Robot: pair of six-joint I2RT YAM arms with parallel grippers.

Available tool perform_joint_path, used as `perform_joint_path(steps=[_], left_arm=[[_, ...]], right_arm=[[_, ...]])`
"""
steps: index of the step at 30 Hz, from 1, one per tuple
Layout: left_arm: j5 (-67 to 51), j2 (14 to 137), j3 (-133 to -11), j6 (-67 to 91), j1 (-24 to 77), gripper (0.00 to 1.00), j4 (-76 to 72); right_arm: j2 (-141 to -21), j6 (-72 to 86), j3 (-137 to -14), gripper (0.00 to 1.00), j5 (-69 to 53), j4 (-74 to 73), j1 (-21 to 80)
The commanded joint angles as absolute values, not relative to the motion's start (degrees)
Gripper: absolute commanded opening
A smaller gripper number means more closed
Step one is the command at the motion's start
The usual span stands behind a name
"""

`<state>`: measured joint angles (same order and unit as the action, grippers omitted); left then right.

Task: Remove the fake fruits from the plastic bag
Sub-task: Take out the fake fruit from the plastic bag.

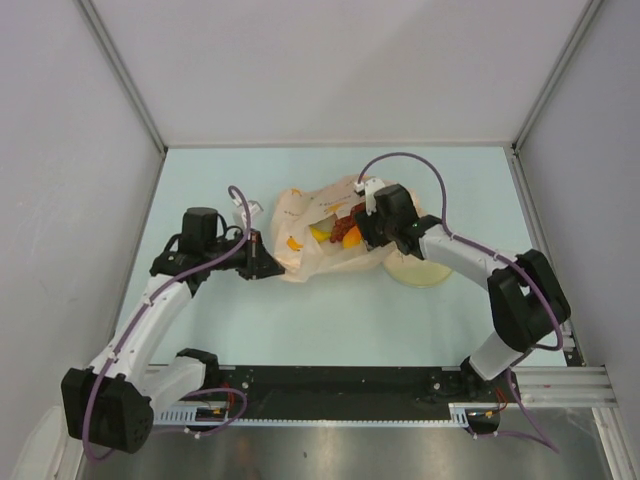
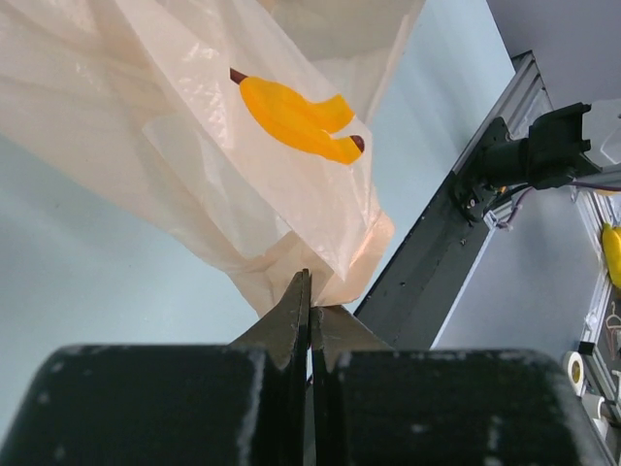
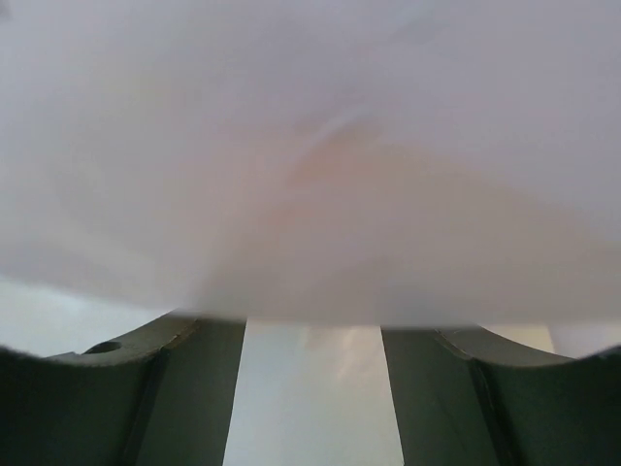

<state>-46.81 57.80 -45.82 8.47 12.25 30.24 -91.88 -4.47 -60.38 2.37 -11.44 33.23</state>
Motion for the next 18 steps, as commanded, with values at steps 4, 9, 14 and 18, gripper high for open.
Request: perform_joint_path(steps=[4,9,14,18], left_arm=[[-49.1,58.5,-47.1,7.5,12.5,0.0,28.0],[-49.0,59.4,-47.4,7.8,12.8,0.01,27.5],[-48.4,59.4,-47.5,7.8,12.8,0.0,27.7],[-48.0,59.4,-47.9,7.6,12.8,0.0,28.2]], right_arm=[[-97.7,-1.1,-67.0,0.61,4.0,-4.7,30.9],[-102.0,6.9,-69.6,0.67,3.8,-5.4,30.8],[-105.8,12.4,-71.5,0.75,4.7,-6.9,30.8],[-105.5,13.4,-74.3,0.7,9.4,-8.9,31.4]])
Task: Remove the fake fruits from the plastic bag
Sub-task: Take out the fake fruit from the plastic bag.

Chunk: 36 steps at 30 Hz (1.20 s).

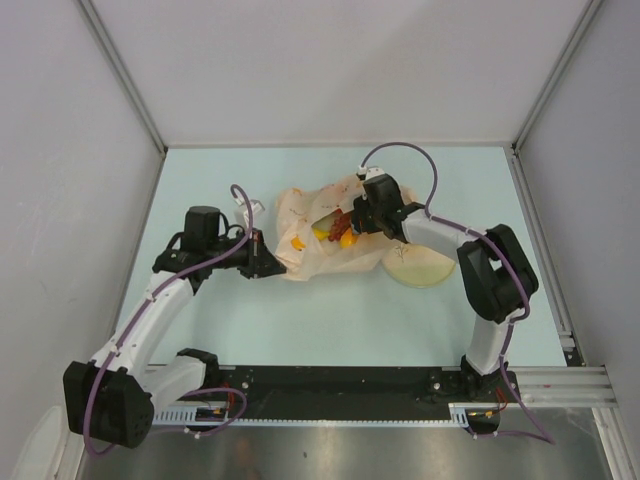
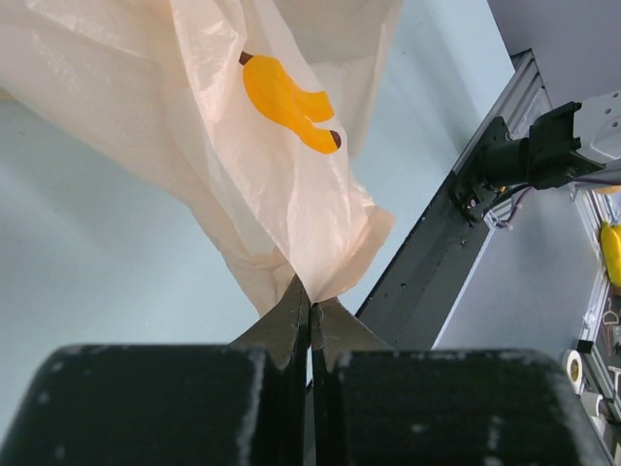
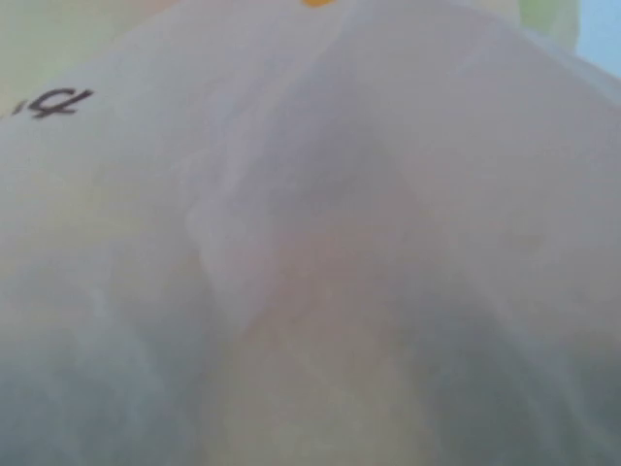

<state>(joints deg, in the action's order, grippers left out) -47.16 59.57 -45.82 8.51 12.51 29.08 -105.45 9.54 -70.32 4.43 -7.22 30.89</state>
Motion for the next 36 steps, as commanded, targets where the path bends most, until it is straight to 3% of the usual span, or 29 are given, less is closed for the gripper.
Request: perform_joint_path(steps=[1,12,21,36], left_arm=[[-47.8,59.5,-47.9,7.5,12.8,0.0,28.3],[-48.0,60.5,-49.0,7.0,12.9,0.0,28.0],[-46.7,57.3,-47.9,6.9,12.6,0.0,27.7],[-48.0,60.7,-49.1,7.1,13.2,0.0,28.4]], right_arm=[[-104.9,13.0,-74.7,0.7,10.8,-9.3,31.5],[-102.2,16.7,-75.3,0.6,5.2,-11.4,37.8],[-105.6,21.3,-75.3,0.68,10.3,-15.6,34.5],[-106.2,23.6,-72.6,0.68,7.2,-18.3,32.3]])
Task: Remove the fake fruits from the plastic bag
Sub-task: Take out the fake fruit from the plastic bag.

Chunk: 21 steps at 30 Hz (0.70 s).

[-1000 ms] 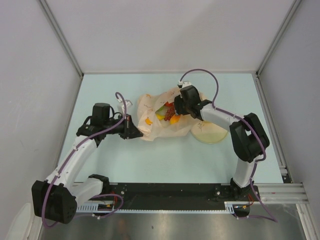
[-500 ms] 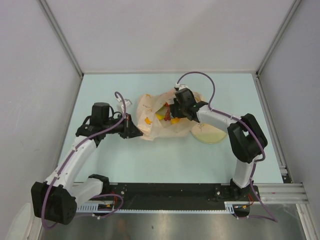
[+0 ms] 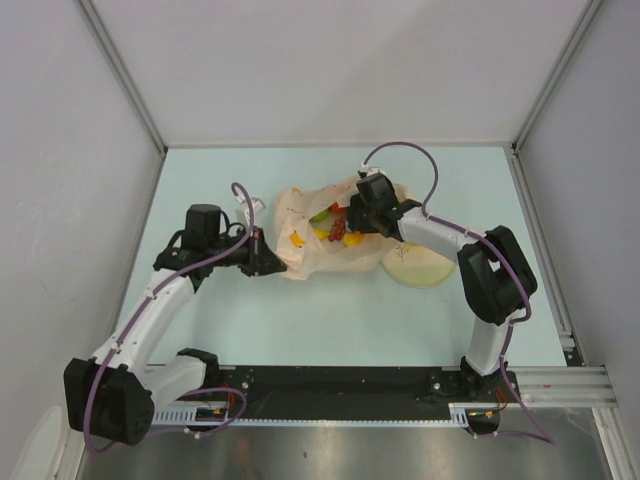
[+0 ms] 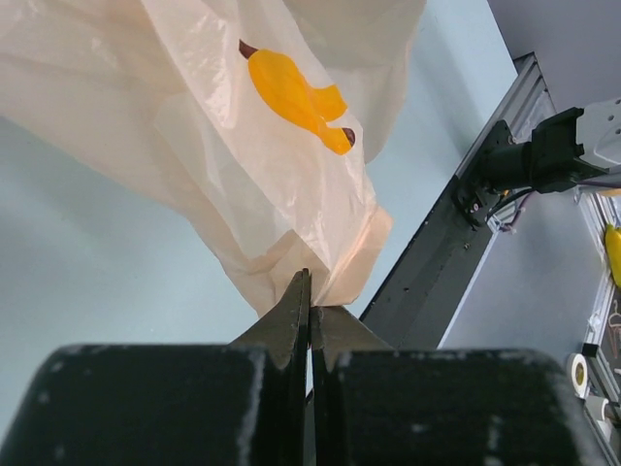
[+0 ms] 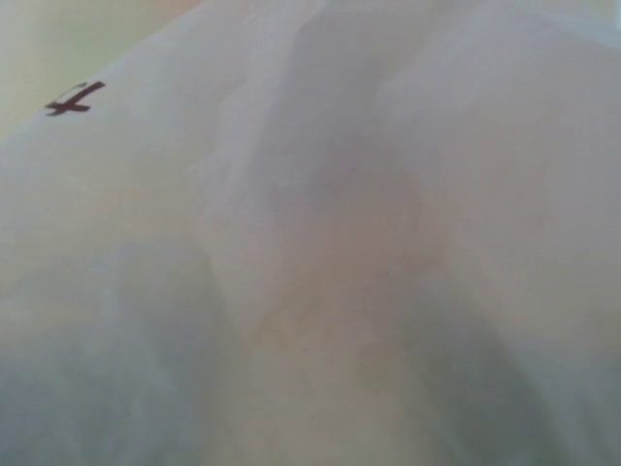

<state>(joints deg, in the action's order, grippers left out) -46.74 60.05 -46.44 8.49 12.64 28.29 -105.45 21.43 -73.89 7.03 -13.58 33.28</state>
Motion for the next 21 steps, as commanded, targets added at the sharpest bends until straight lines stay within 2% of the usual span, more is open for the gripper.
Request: perform_joint_path(steps=[1,6,19,21], left_arm=[[-47.9,60.9,-49.5,6.6,13.2,0.0,28.8],[-48.2,61.5,-49.4,7.0,13.2,0.0,28.6],[-47.9,62.8,-50.3,6.5,13.4,0.0,29.1],[-48.1,62.8,-50.2,6.6,13.4,0.0,29.0]], right_arm=[[-105.0,24.0,-72.5,0.68,7.6,-20.6,32.3],[-102.8,26.4,-70.5,0.68,6.0,-20.8,32.5],[-109.6,27.2,-72.6,0.66,1.9,-13.5,32.0],[-109.8,27.9,-73.1,0.74,1.6,-12.7,32.0]])
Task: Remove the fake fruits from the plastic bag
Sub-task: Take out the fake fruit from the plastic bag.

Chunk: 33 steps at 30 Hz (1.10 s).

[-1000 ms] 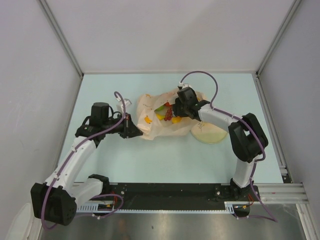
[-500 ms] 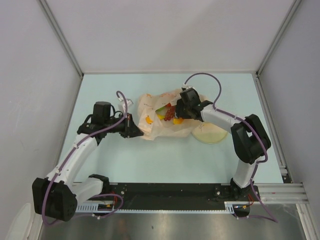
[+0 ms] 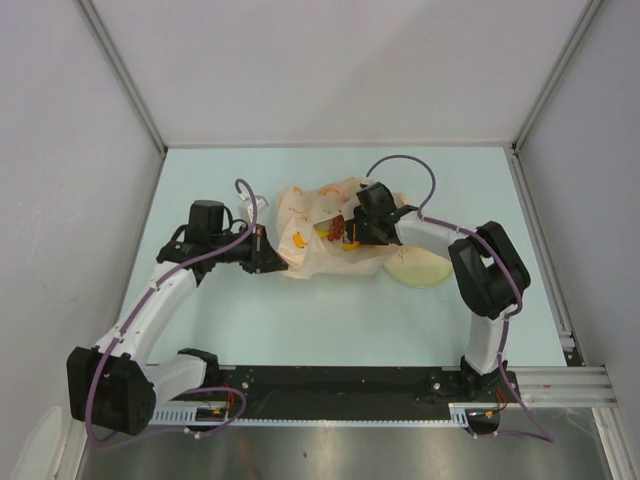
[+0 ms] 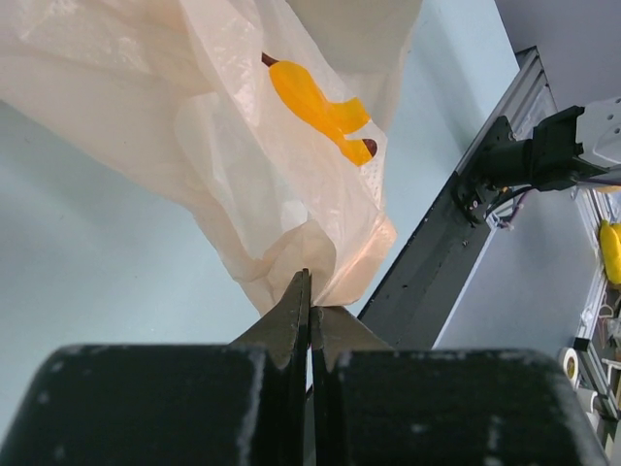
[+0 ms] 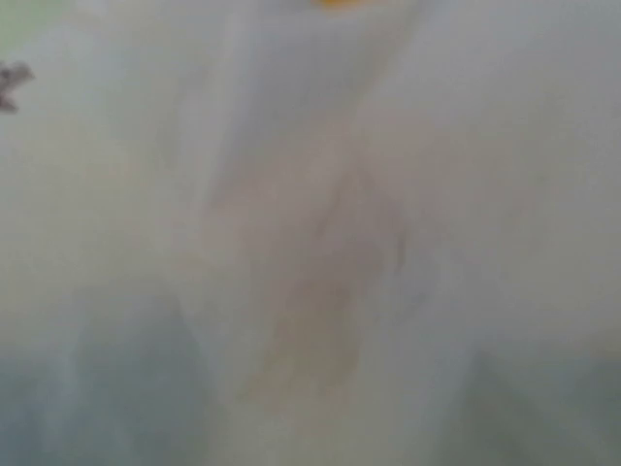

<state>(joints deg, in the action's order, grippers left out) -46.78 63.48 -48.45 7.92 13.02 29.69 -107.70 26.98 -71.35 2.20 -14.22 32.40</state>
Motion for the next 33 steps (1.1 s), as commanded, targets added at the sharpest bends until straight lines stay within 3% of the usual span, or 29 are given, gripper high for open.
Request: perform_joint_path(steps=[1,3,6,7,8,9,14,28,33], left_arm=[[-48.0,62.9,-50.2,6.6,13.4,0.0,29.0],[-48.1,63.2,-50.5,6.5,13.4,0.0,28.9],[-47.8,63.6,-51.1,5.8,13.4,0.0,29.7],[-47.6,63.6,-51.2,5.7,13.4,0.0,29.8],[-47.6,63.6,-51.2,5.5,13.4,0.0,29.9],[-47.5,63.6,-51.2,5.5,13.4,0.0,29.8],[-47.4,63.7,-51.7,5.5,13.4,0.0,28.6],[-50.0,71.4,-60.9,9.6,13.1,0.0,20.3],[-49.7,71.7,-61.8,10.7,13.0,0.0,19.9]], right_arm=[[-110.1,28.3,-73.2,0.77,1.4,-11.6,31.9],[-110.7,29.8,-73.7,0.85,0.5,-10.3,31.6],[-112.6,30.3,-75.6,0.86,1.0,-9.7,30.9],[-113.5,29.5,-76.0,0.81,1.1,-9.5,30.9],[-113.7,28.3,-76.5,0.64,0.9,-9.2,30.8],[-113.9,25.7,-77.4,0.57,0.9,-9.1,30.5],[-108.7,19.0,-78.7,0.42,-4.8,-10.1,29.9],[-89.6,-15.6,-75.3,0.37,-31.2,-28.3,37.9],[-81.9,-21.6,-75.3,0.34,-28.5,-34.4,37.5]])
